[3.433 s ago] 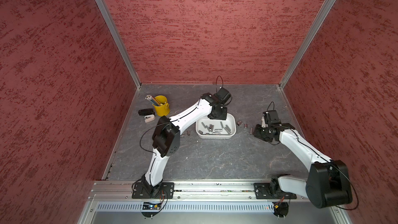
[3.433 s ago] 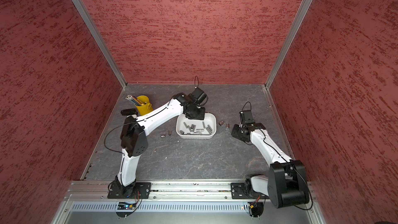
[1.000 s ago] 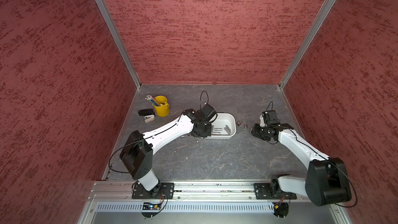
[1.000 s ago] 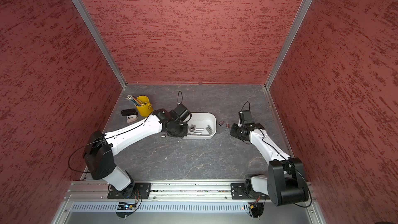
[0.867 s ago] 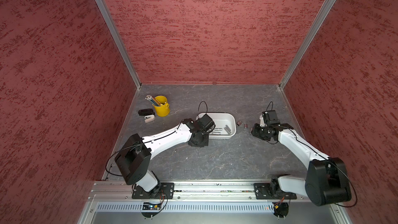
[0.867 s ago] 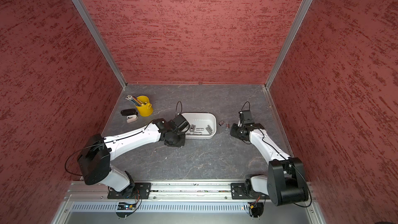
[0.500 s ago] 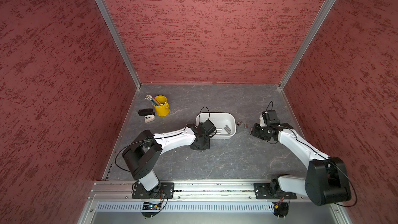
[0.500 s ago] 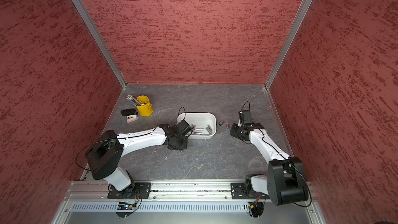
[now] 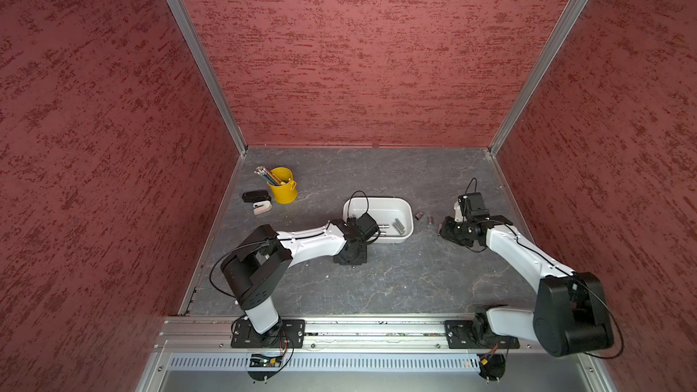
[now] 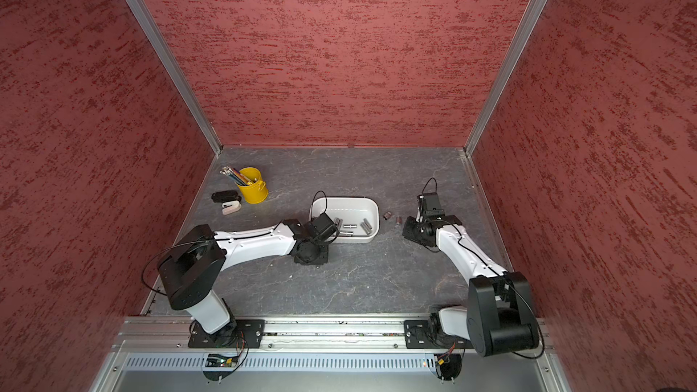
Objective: Take out the socket from the storage box
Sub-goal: Place the socket head at the center of the board, then pick up the socket head from the storage box.
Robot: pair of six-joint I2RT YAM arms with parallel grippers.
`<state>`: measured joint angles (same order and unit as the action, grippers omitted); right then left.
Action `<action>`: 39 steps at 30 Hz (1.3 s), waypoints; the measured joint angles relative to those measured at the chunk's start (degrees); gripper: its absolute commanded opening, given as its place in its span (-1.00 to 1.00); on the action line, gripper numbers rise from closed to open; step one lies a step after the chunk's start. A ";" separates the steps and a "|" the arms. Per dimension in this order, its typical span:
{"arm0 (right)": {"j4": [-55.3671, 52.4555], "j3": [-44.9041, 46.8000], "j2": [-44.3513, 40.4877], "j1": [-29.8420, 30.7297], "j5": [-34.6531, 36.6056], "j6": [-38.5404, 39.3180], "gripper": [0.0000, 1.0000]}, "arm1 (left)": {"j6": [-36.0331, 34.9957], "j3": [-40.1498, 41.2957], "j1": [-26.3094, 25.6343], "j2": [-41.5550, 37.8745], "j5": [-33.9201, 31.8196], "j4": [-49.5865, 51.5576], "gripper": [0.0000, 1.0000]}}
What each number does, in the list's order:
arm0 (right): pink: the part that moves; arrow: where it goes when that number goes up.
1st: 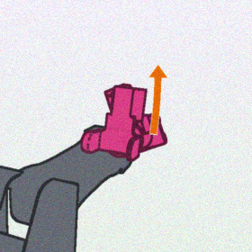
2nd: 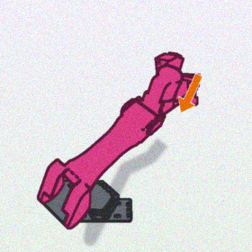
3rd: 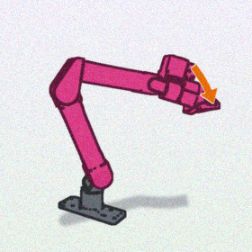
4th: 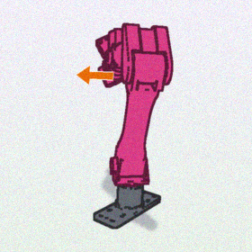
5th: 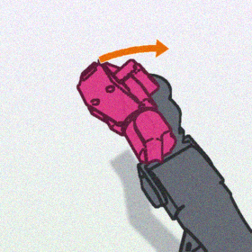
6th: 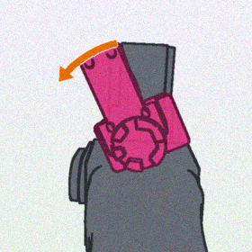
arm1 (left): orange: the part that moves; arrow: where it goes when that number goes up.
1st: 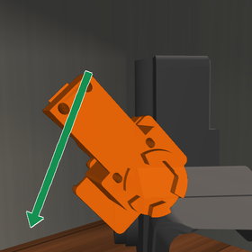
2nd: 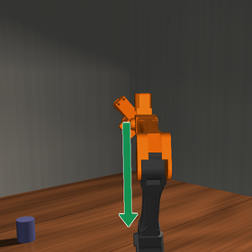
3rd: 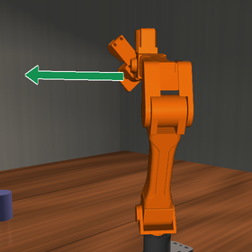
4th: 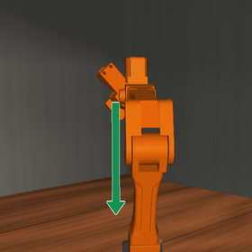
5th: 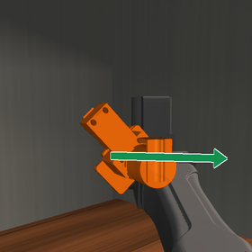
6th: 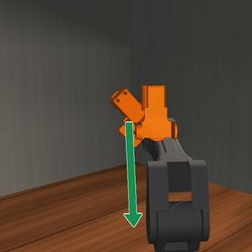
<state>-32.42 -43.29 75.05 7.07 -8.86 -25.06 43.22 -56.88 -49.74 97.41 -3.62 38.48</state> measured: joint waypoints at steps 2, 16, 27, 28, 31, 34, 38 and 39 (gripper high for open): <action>0.00 0.02 0.17 0.00 -0.04 0.00 -0.36 | 0.02 0.00 -0.09 0.00 0.00 0.02 -0.38; -0.15 -0.15 0.04 0.11 -0.96 0.00 -0.35 | -0.81 -0.98 -1.40 -8.85 -0.81 3.78 0.06; -4.00 -20.79 5.51 15.82 0.83 0.48 -0.36 | -7.41 -0.76 14.80 -29.90 -0.94 11.15 0.06; -4.48 -23.45 7.61 17.75 1.27 0.52 -0.36 | -8.26 -0.61 16.65 -31.34 -0.83 11.72 0.06; -6.47 -33.18 17.05 24.52 2.64 1.09 -0.35 | -11.13 0.15 22.25 -34.97 0.15 13.66 0.06; -9.29 -43.10 27.47 29.99 3.63 1.60 -0.35 | -13.70 1.73 26.34 -37.46 1.14 14.60 0.06; -13.73 -55.63 40.33 34.88 5.11 1.77 -0.35 | -15.74 3.26 28.02 -39.34 2.40 15.41 0.06; -15.13 -58.64 43.30 35.74 5.66 1.73 -0.35 | -16.11 3.28 28.15 -39.45 2.64 15.52 0.06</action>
<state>-47.55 -101.93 118.34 42.81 -3.20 -23.33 27.11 -53.60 -21.58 57.95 -0.97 54.00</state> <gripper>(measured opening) 0.327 0.532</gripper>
